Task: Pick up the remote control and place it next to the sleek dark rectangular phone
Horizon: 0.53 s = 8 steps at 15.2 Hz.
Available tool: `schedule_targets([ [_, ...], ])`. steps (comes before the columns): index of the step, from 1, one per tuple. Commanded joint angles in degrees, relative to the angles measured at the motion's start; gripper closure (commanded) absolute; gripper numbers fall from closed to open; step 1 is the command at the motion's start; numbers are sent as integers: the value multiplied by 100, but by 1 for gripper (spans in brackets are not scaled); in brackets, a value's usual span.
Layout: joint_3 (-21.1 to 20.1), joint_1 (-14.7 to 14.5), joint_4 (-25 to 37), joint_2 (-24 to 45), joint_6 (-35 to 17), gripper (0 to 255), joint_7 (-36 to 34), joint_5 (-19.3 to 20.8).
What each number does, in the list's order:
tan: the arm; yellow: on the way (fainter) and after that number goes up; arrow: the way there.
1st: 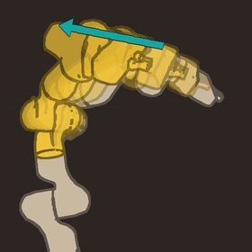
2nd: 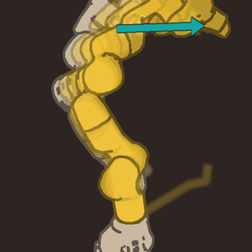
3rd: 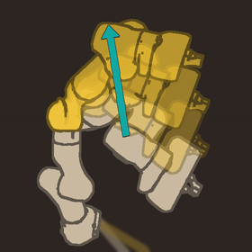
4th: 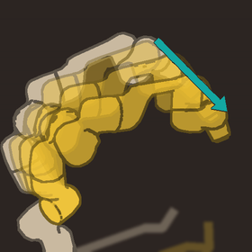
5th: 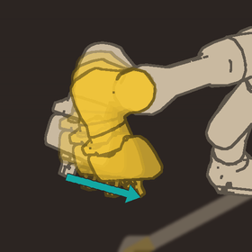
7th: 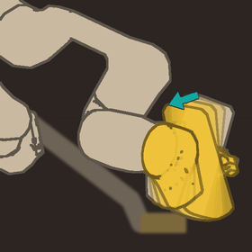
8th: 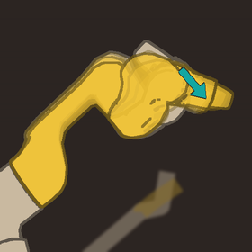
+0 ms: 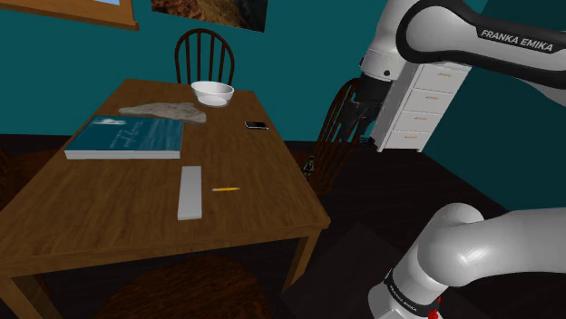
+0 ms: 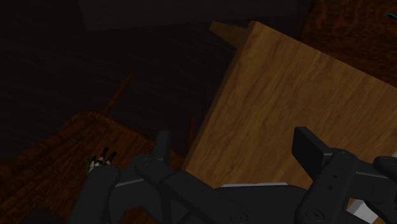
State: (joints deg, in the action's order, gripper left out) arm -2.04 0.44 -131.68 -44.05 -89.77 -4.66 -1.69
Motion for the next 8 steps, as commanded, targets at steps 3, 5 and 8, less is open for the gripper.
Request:
schedule_targets([
  [3, -222, -45, -18, 198, -209, 0, -284, -140],
  [5, -443, -85, -5, 426, -420, 0, -565, -266],
  [8, -770, -133, 73, 819, -737, 0, -981, -423],
])
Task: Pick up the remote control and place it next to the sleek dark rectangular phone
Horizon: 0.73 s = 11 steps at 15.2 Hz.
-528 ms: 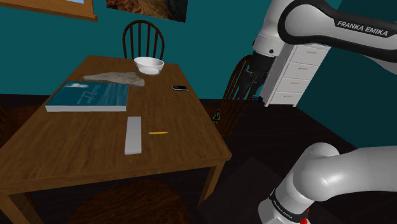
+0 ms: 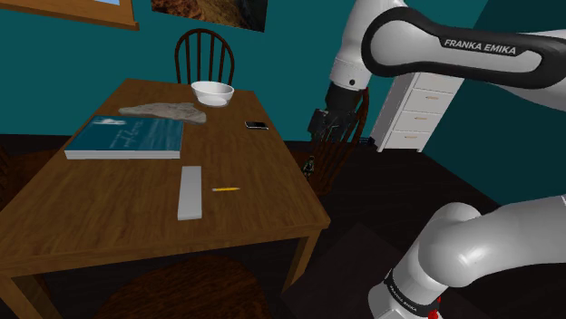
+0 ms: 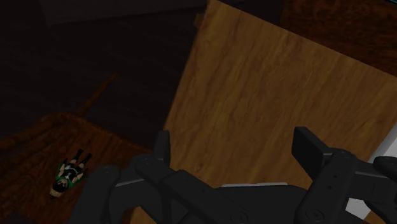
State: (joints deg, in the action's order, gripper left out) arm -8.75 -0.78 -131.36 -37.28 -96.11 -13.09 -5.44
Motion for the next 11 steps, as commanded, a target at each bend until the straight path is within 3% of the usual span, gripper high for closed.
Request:
schedule_targets([
  [1, -208, -24, 82, 285, -207, 0, -276, -89],
  [11, -1215, -86, 913, 2041, -1128, 0, -1717, -110],
])
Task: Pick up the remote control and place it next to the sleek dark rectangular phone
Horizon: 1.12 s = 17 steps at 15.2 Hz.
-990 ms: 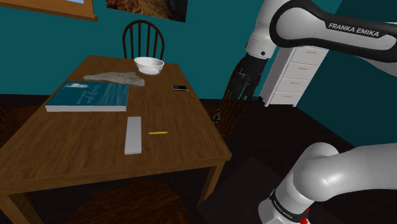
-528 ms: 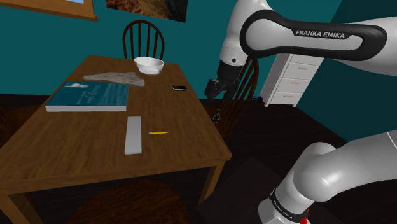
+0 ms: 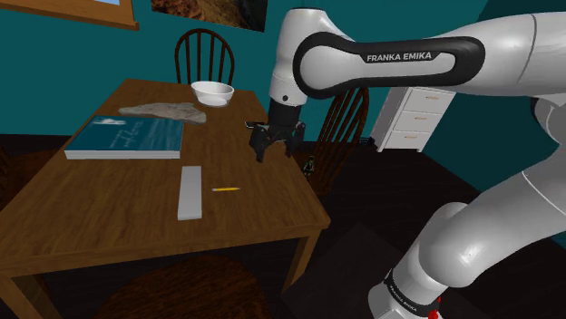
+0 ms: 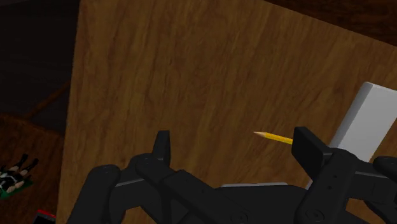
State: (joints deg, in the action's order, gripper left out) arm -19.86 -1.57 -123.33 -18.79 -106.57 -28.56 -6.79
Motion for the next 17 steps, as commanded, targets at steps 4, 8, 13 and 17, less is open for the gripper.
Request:
schedule_targets([
  [4, -443, -40, 658, 1040, -338, 0, -804, 267],
  [8, -692, -152, 1339, 1964, -488, 0, -1466, 656],
  [13, -807, -478, 2406, 3193, -485, 0, -2244, 1245],
  [17, -754, -833, 3332, 4082, -346, 0, -2685, 1626],
])
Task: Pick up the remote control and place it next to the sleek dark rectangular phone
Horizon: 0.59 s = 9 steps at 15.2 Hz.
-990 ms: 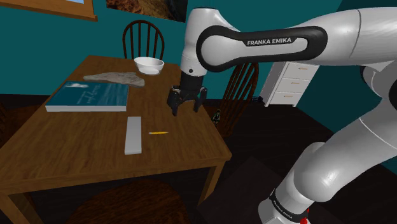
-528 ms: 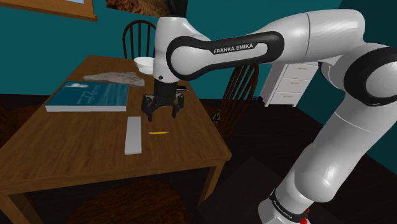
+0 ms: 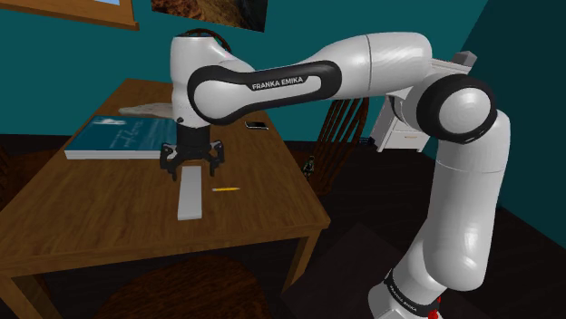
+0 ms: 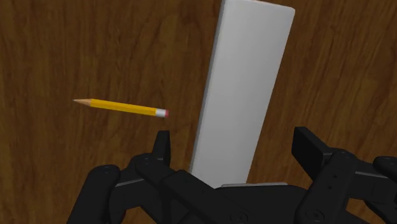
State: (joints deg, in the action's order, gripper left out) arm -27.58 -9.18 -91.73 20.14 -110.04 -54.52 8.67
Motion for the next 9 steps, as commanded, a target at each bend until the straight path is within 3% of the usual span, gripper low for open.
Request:
schedule_targets([
  [1, 26, -75, 117, 206, -69, 0, -96, 89],
  [9, 66, -87, -199, 347, -511, 0, -151, 172],
])
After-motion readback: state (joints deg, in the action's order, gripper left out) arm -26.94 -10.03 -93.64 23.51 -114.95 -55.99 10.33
